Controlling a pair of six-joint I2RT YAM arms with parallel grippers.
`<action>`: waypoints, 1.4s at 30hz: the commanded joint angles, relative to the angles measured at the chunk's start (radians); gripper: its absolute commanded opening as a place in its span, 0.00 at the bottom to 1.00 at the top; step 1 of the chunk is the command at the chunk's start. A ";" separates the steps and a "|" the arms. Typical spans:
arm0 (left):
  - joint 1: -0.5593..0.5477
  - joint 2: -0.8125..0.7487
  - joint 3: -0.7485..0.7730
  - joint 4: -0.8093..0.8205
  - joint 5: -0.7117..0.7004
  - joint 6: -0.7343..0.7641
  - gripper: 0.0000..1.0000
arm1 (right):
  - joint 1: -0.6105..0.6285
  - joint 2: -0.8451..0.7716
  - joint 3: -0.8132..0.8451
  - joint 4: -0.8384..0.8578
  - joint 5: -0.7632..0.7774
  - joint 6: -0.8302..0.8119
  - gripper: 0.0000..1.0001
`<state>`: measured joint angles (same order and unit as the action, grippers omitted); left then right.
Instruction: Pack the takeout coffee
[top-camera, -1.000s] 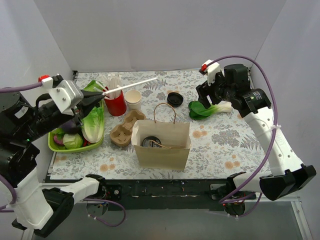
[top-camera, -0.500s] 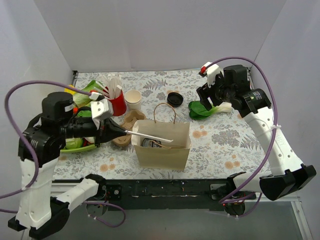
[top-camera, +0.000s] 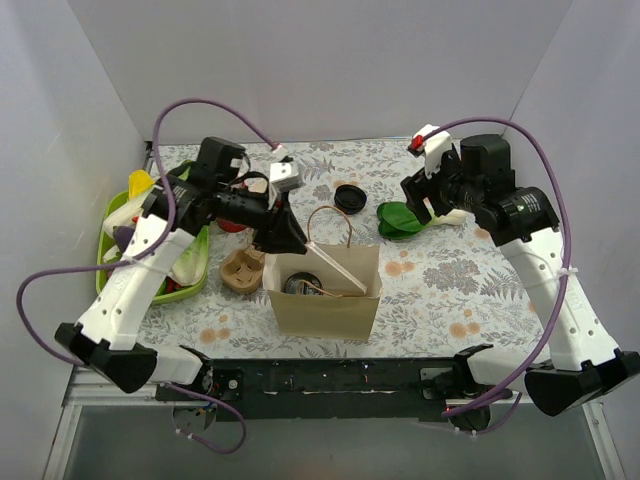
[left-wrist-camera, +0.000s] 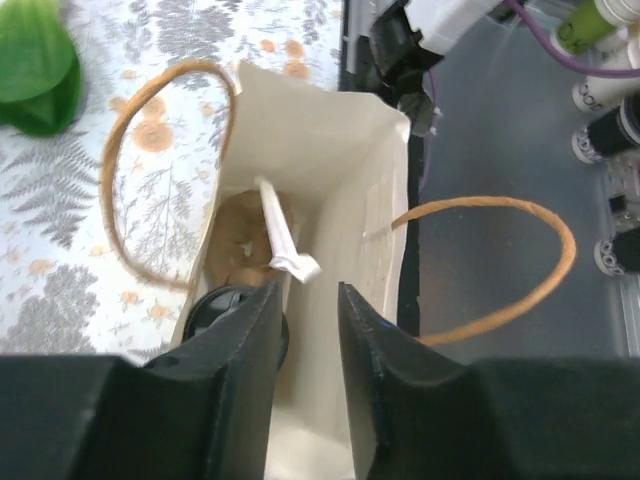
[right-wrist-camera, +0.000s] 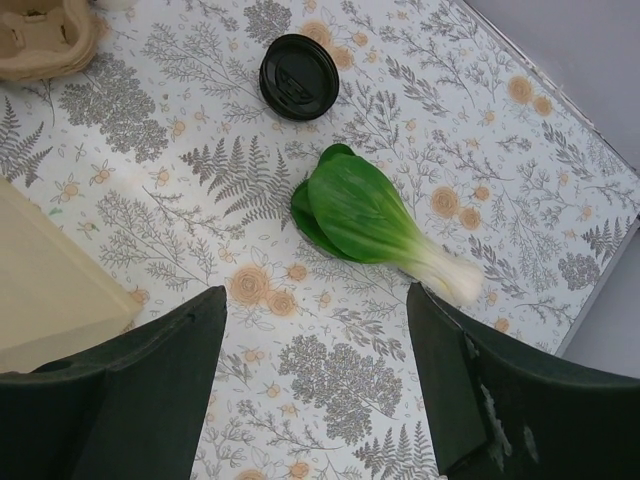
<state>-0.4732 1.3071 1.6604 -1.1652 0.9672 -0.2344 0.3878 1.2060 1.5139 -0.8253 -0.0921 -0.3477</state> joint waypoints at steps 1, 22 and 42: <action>-0.093 0.066 0.091 0.022 0.045 0.029 0.44 | -0.003 -0.028 0.014 -0.012 0.009 -0.005 0.80; 0.103 0.006 0.105 0.472 -0.873 -0.276 0.98 | -0.007 0.136 0.310 -0.086 0.219 0.298 0.91; 0.285 0.084 0.093 0.550 -0.884 -0.479 0.98 | -0.009 0.196 0.509 0.004 0.390 0.320 0.98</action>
